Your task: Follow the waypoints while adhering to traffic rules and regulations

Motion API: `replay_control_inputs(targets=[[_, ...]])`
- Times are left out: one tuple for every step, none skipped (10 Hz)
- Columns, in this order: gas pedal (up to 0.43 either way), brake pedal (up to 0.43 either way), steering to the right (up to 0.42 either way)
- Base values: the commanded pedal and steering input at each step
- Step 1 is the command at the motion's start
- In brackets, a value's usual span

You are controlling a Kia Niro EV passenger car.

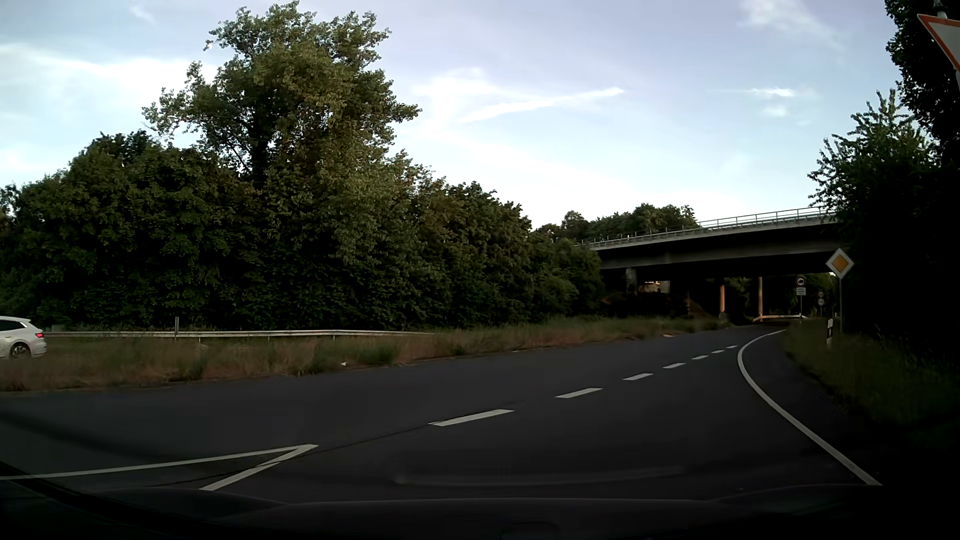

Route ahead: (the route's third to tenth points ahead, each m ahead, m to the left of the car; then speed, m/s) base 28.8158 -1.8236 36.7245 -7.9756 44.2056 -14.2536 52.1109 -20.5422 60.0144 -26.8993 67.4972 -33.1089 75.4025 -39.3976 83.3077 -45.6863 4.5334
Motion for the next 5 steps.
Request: replay_control_inputs(targets=[[0.5, 0.0, 0.14], [0.5, 0.0, 0.148], [0.5, 0.0, 0.15], [0.5, 0.0, 0.15], [0.5, 0.0, 0.15]])
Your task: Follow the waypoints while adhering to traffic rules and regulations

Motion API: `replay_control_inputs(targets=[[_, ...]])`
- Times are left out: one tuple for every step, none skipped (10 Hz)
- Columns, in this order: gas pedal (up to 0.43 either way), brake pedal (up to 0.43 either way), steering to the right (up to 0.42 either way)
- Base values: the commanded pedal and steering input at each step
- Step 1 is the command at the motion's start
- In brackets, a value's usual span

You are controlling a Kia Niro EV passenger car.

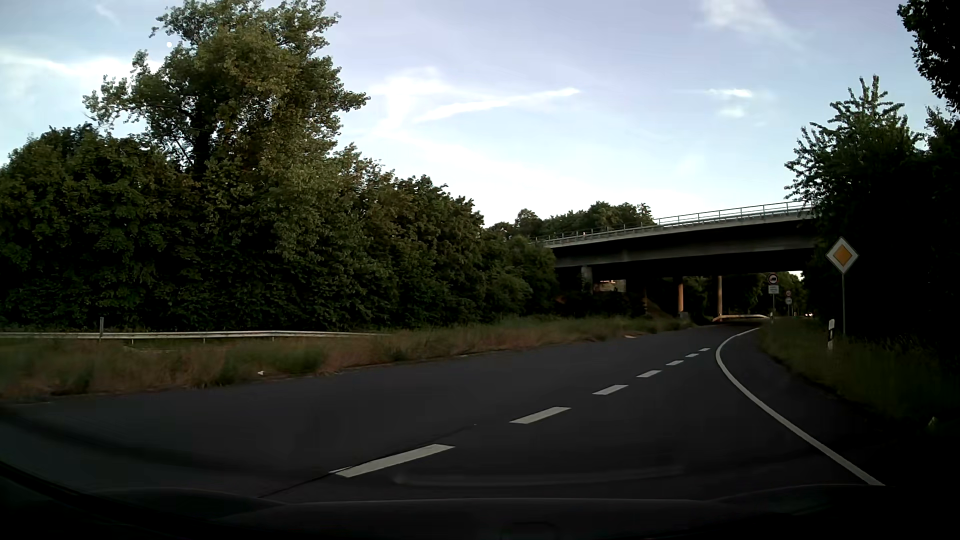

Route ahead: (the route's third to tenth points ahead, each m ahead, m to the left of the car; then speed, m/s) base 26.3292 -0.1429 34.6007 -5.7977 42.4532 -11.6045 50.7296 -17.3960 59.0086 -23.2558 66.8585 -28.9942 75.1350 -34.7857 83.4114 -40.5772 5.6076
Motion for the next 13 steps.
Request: replay_control_inputs(targets=[[0.5, 0.0, 0.15], [0.5, 0.0, 0.15], [0.5, 0.0, 0.15], [0.48, 0.0, 0.151], [0.469, 0.0, 0.15], [0.469, 0.0, 0.15], [0.469, 0.0, 0.15], [0.469, 0.0, 0.147], [0.469, 0.0, 0.138], [0.469, 0.0, 0.124], [0.469, 0.0, 0.112], [0.469, 0.0, 0.104], [0.469, 0.0, 0.093]])
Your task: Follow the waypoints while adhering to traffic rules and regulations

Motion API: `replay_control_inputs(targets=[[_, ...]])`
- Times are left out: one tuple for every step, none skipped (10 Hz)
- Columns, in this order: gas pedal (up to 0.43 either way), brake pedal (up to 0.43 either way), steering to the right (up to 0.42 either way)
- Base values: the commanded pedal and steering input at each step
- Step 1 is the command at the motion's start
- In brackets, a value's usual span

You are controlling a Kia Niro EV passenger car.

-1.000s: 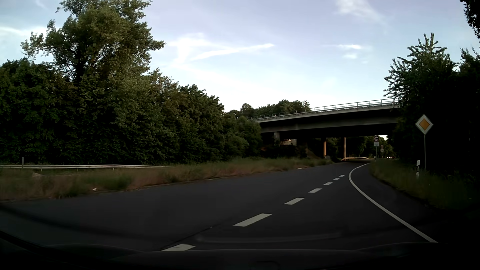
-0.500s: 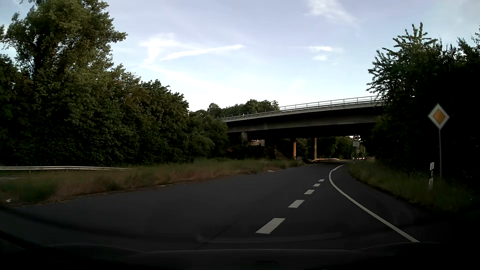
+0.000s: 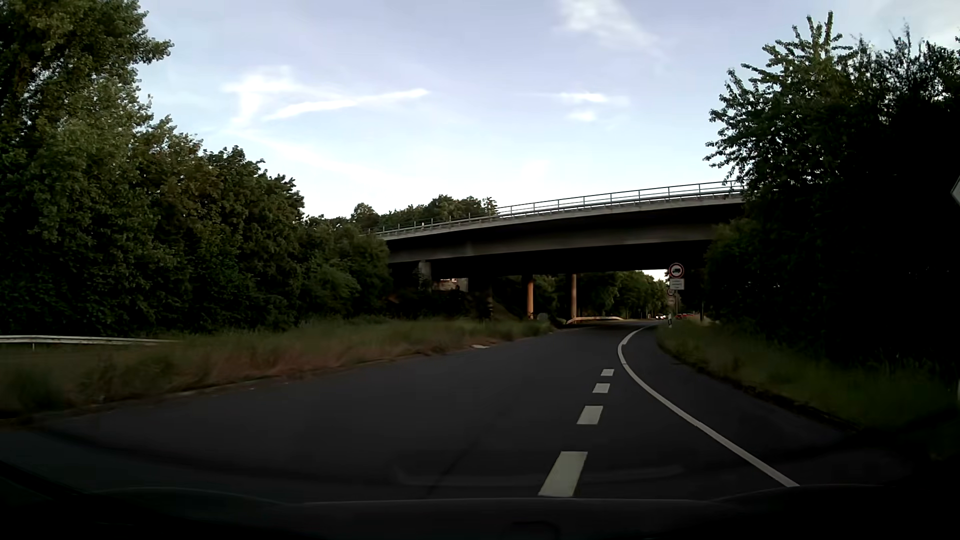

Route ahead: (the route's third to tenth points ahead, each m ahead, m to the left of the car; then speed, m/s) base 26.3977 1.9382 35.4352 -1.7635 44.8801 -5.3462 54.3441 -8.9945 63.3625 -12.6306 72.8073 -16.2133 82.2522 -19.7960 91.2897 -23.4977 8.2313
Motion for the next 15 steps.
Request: replay_control_inputs(targets=[[0.469, 0.0, 0.085], [0.449, 0.0, 0.08], [0.421, 0.0, 0.074], [0.421, 0.0, 0.064], [0.409, 0.0, 0.057], [0.409, 0.0, 0.055], [0.409, 0.0, 0.052], [0.398, 0.0, 0.049], [0.398, 0.0, 0.044], [0.398, 0.0, 0.039], [0.378, 0.0, 0.035], [0.37, 0.0, 0.034], [0.358, 0.0, 0.034], [0.339, 0.0, 0.034], [0.331, 0.0, 0.035]])
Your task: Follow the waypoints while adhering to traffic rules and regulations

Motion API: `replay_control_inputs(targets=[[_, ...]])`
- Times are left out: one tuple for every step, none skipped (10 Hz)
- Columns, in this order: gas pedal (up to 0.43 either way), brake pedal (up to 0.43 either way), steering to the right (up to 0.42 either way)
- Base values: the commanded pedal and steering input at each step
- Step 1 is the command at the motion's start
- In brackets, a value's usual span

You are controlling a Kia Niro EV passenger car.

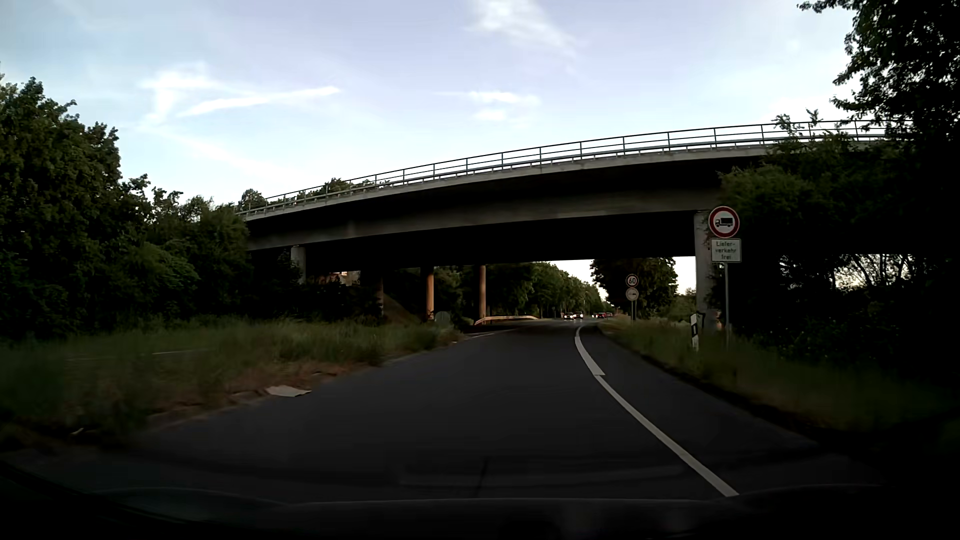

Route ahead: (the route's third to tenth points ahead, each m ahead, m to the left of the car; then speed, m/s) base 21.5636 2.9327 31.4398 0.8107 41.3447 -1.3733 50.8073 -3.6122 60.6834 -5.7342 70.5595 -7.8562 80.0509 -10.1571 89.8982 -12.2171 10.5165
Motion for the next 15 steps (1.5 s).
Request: replay_control_inputs(targets=[[0.331, 0.0, 0.035], [0.331, 0.0, 0.035], [0.331, 0.0, 0.035], [0.331, 0.0, 0.035], [0.331, 0.0, 0.036], [0.331, 0.0, 0.035], [0.331, 0.0, 0.034], [0.331, 0.0, 0.032], [0.331, 0.0, 0.03], [0.331, 0.0, 0.03], [0.331, 0.0, 0.027], [0.331, 0.0, 0.025], [0.331, 0.0, 0.025], [0.331, 0.0, 0.025], [0.331, 0.0, 0.024]])
